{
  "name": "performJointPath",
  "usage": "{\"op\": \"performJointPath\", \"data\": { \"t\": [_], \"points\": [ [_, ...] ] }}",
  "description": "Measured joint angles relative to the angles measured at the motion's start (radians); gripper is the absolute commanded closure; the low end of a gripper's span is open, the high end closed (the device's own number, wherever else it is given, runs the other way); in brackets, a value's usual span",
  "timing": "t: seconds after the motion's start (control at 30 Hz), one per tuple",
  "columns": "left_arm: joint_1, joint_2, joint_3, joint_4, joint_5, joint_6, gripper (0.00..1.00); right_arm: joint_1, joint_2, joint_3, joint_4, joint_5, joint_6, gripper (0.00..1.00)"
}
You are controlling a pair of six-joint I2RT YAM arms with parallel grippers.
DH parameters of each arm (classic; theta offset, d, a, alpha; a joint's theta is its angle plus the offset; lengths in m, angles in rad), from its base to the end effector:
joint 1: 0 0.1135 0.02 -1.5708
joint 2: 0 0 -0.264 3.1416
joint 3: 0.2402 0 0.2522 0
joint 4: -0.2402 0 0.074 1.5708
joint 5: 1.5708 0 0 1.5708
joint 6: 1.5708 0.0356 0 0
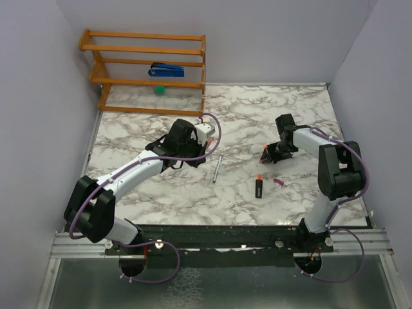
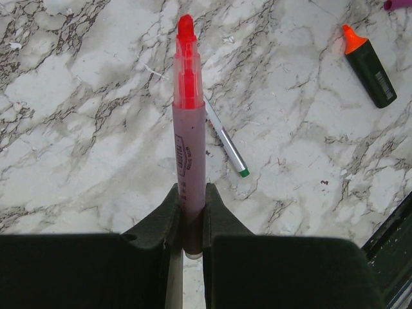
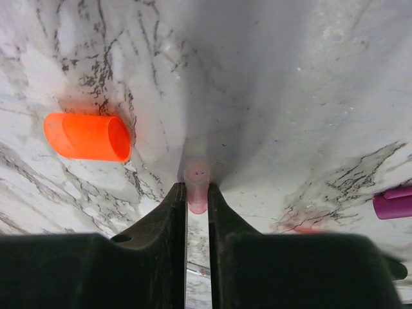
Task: Insert the pens into the pen caps
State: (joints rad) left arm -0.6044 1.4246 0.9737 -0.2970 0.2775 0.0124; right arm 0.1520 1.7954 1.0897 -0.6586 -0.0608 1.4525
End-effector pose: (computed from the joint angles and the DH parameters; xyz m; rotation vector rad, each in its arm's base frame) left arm 0.2475 -0.1828 0.2483 0.8536 2.2055 -0.6158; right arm 0.3225 0.0516 0.1505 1.8255 2.4158 0.2896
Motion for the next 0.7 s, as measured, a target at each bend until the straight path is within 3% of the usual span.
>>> {"op": "performJointPath", "data": {
  "t": [0.3,0.7],
  "points": [
    [0.000,0.000,0.000,0.000,-0.002,0.000,1.00,-0.010,0.002,-0.010,0.021,-0.038,-0.040,1.00],
    [0.000,0.030,0.000,0.000,-0.018,0.000,1.00,-0.009,-0.002,0.076,0.036,0.013,-0.322,1.00]
  ]
}}
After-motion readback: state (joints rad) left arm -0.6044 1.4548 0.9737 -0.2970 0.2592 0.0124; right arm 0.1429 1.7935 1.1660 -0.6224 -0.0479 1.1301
